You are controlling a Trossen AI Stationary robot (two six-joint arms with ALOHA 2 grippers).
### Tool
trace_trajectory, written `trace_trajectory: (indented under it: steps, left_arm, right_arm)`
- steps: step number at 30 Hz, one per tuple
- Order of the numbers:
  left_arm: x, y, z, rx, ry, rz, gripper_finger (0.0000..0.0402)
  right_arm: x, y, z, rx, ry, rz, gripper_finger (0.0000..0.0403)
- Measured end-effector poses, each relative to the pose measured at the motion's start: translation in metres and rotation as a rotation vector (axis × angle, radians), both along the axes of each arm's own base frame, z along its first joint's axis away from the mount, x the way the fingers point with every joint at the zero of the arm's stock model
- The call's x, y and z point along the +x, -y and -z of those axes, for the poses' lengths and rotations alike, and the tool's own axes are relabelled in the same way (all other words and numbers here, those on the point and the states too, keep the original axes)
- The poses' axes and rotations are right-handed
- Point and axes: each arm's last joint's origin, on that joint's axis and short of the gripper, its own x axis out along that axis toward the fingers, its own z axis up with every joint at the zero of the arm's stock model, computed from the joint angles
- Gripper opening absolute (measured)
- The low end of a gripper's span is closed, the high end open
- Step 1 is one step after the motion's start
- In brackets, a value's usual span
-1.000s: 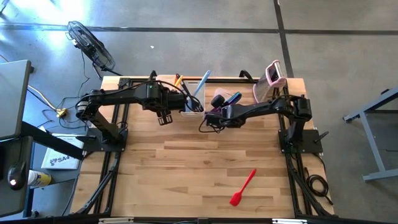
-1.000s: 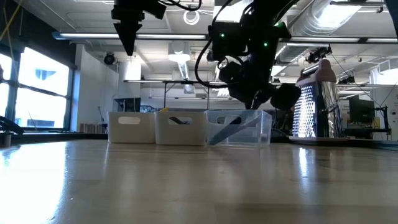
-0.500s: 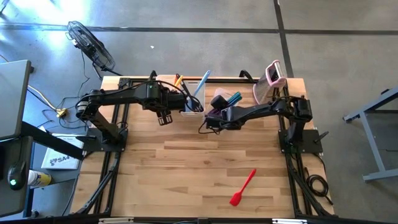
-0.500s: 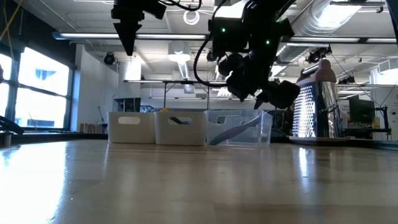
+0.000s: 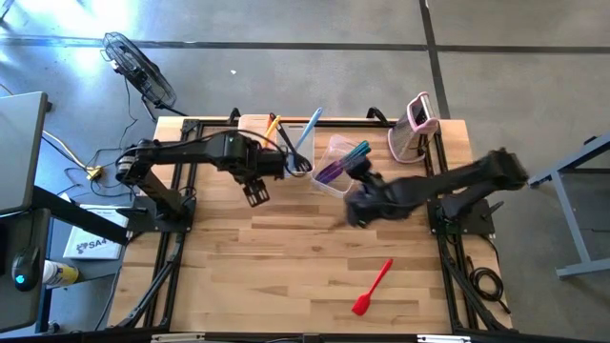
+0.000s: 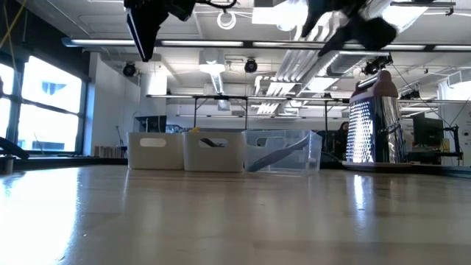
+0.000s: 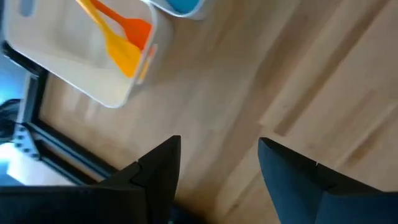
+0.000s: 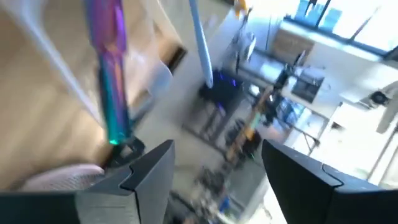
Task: Pick & Place Kitchen Items
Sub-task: Put the red spatula into the left white bin
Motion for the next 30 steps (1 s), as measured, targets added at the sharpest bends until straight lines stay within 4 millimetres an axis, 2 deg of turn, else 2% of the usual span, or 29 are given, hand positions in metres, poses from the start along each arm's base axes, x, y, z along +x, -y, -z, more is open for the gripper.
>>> trace_trajectory:
  steps: [4, 9, 13, 17, 20, 24, 30]
  left_arm:
    - [0.004, 0.017, 0.0, -0.012, 0.062, -0.025, 0.0207]
    - [0.018, 0.047, -0.001, 0.0, 0.231, -0.05, 0.0207]
    - [0.035, 0.081, 0.005, -0.046, 0.358, -0.036, 0.0207]
    - [0.056, 0.122, 0.02, -0.074, 0.462, 0.039, 0.0207]
    - [0.076, 0.153, 0.037, -0.075, 0.548, 0.097, 0.0207]
    - [0.104, 0.19, 0.067, -0.117, 0.667, 0.139, 0.0207]
    - [0.127, 0.231, 0.107, -0.188, 0.771, 0.178, 0.0207]
  right_arm:
    - [-0.039, -0.034, -0.021, 0.209, 0.138, -0.086, 0.0233]
    - [-0.076, -0.077, -0.036, 0.711, 0.269, -0.176, 0.0233]
    - [-0.096, -0.104, -0.041, 1.074, 0.27, -0.149, 0.0233]
    - [-0.114, -0.127, -0.038, 1.319, 0.167, -0.048, 0.0233]
    - [-0.123, -0.142, -0.034, 1.396, 0.099, 0.015, 0.0233]
    - [-0.133, -0.16, -0.025, 1.392, 0.058, 0.025, 0.0233]
    - [-0.13, -0.18, -0.006, 1.326, 0.081, 0.06, 0.0233]
